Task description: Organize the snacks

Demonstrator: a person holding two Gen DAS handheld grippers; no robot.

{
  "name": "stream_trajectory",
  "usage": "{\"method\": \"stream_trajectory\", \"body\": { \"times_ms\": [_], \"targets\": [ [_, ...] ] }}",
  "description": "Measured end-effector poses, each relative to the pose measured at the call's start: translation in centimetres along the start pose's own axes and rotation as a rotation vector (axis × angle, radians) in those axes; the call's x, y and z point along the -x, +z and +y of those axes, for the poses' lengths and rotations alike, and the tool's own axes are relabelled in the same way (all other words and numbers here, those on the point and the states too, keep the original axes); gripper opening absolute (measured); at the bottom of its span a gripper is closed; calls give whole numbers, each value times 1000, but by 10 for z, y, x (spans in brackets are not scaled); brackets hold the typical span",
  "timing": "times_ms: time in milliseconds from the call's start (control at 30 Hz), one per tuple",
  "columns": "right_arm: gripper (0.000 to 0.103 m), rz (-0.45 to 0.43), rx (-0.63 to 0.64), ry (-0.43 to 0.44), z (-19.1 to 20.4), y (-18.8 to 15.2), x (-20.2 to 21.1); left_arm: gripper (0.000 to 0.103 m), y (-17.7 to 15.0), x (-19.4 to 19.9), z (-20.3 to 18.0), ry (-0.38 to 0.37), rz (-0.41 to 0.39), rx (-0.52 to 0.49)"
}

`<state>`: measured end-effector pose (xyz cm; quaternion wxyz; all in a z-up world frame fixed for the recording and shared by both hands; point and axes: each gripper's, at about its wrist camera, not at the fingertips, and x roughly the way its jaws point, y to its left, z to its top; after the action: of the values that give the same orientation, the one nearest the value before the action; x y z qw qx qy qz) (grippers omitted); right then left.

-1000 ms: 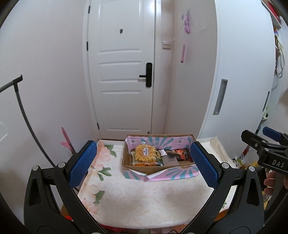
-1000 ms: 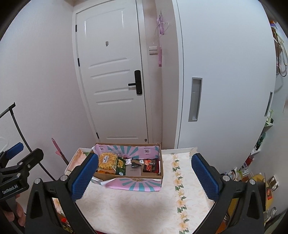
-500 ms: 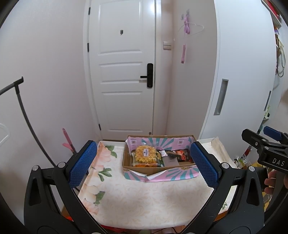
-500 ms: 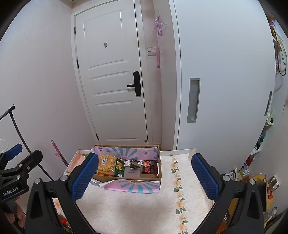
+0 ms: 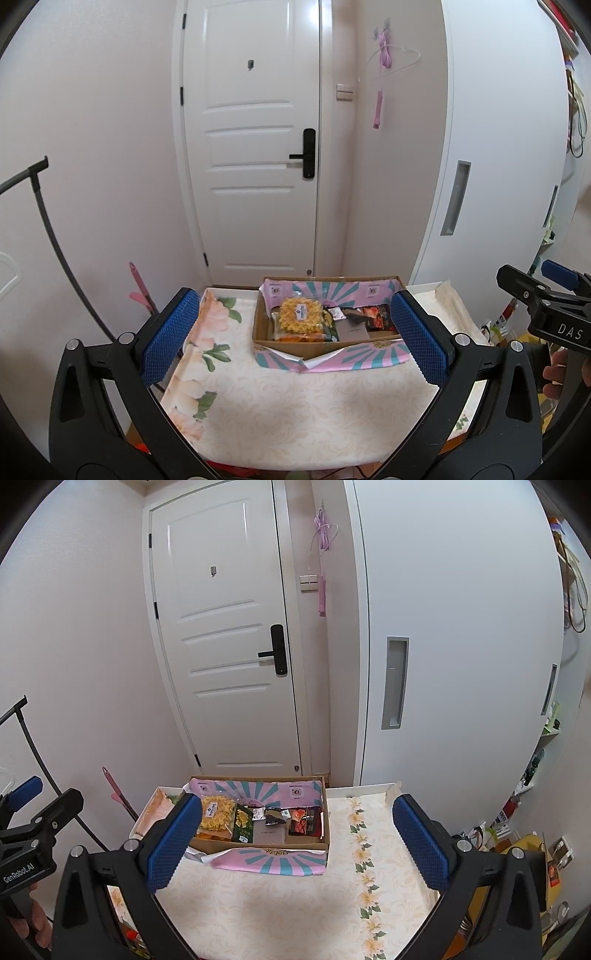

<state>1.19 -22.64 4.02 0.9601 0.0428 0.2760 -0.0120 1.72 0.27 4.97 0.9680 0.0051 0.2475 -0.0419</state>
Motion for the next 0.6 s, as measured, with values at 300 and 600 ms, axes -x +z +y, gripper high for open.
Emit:
{"method": "stream_trajectory", "body": {
  "times_ms": [300, 600],
  "targets": [
    [102, 4, -1, -3, 1, -1, -1, 103, 1, -1, 4, 1, 3, 10],
    [102, 9, -2, -6, 2, -1, -3, 103, 1, -6, 3, 37, -3, -8]
  ]
}}
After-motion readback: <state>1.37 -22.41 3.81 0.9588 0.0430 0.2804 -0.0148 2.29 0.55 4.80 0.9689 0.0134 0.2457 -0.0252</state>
